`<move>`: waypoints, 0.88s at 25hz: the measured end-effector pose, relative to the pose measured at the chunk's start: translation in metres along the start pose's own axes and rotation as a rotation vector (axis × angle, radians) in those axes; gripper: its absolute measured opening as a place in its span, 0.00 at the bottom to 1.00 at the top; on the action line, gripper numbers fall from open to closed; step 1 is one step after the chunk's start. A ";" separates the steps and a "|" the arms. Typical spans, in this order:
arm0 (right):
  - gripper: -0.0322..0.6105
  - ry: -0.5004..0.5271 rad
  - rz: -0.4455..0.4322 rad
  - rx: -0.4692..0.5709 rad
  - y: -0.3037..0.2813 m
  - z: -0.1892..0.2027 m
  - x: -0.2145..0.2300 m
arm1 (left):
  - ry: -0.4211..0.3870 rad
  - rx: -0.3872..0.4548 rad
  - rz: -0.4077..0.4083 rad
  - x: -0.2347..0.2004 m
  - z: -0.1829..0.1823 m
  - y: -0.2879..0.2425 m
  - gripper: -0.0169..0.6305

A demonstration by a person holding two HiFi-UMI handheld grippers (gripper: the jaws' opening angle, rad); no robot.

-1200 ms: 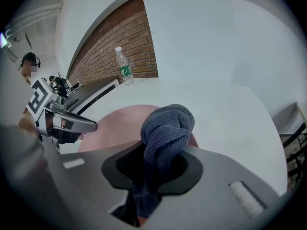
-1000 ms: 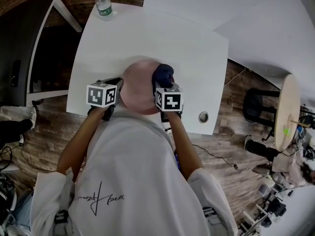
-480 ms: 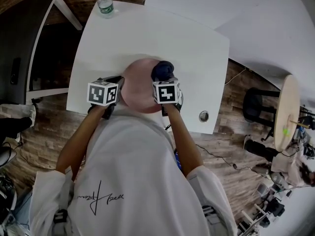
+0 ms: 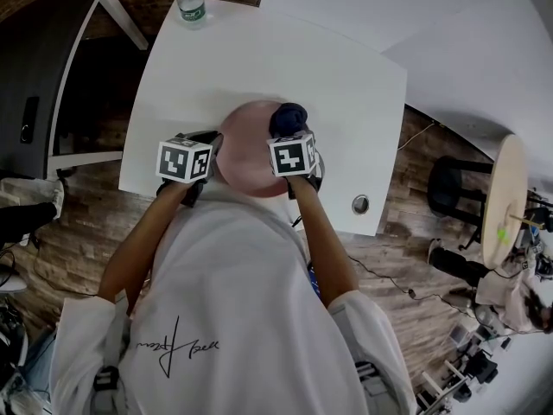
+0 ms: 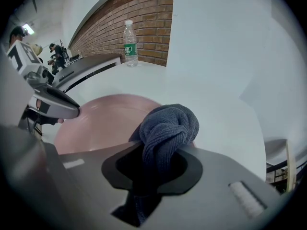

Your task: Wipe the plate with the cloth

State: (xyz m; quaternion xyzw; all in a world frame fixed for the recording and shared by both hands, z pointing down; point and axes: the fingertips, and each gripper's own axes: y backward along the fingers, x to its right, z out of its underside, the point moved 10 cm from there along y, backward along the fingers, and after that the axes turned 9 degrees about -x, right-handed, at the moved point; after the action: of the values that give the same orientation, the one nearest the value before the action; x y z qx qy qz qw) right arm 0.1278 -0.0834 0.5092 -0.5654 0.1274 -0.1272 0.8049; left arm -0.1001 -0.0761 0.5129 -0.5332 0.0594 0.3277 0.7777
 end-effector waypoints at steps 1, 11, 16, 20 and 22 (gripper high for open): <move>0.19 0.004 0.000 -0.003 -0.001 0.000 0.000 | -0.001 -0.001 0.000 0.000 0.000 0.000 0.10; 0.19 0.035 0.017 -0.003 -0.002 -0.005 -0.002 | 0.000 -0.003 0.006 0.001 0.000 -0.001 0.10; 0.19 0.055 0.021 -0.004 -0.004 -0.007 -0.006 | 0.001 -0.004 0.013 -0.003 0.001 0.000 0.10; 0.19 0.093 0.030 0.005 -0.005 -0.011 -0.007 | 0.003 -0.006 0.014 -0.002 -0.001 0.000 0.10; 0.19 0.101 0.032 0.007 -0.005 -0.011 -0.007 | 0.002 -0.007 0.014 -0.001 -0.001 -0.001 0.11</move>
State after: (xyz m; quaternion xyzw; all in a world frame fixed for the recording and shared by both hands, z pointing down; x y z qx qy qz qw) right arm 0.1170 -0.0928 0.5107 -0.5535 0.1767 -0.1430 0.8012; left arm -0.0997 -0.0773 0.5137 -0.5359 0.0628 0.3328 0.7734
